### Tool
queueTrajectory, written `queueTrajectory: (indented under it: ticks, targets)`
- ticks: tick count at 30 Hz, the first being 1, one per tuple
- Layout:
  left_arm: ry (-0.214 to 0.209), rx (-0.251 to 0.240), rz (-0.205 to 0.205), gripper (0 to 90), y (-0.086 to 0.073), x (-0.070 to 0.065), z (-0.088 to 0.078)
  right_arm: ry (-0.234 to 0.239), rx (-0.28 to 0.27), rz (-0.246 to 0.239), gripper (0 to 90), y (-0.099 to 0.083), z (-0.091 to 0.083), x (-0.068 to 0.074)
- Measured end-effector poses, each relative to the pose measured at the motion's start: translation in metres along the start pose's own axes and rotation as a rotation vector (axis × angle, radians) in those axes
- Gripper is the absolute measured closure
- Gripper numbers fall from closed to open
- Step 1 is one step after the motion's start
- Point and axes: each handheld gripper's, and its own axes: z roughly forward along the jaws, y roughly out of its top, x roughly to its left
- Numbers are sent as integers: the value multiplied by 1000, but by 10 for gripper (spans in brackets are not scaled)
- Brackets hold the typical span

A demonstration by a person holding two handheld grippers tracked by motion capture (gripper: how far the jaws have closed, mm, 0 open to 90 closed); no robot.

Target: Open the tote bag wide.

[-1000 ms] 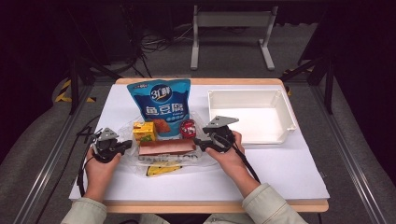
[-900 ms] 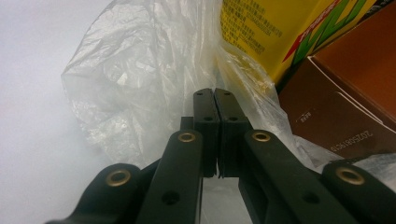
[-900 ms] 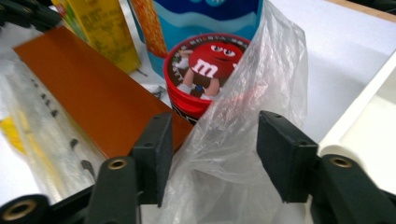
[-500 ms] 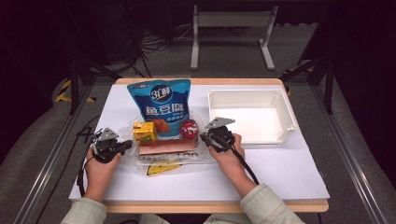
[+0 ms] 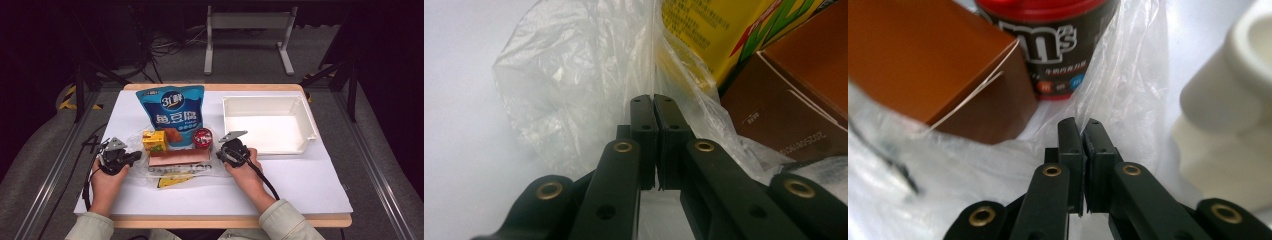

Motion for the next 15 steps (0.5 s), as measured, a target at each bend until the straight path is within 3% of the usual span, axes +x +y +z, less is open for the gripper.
queueTrajectory:
  ticks: [7,15]
  targets:
    - [25,5,-17,886,-2,6,3,16,-9,-15,876,-10,-10,-2]
    - [16,-11,16,847,-3,2,1,47,-20,3,778,-11,-5,-5]
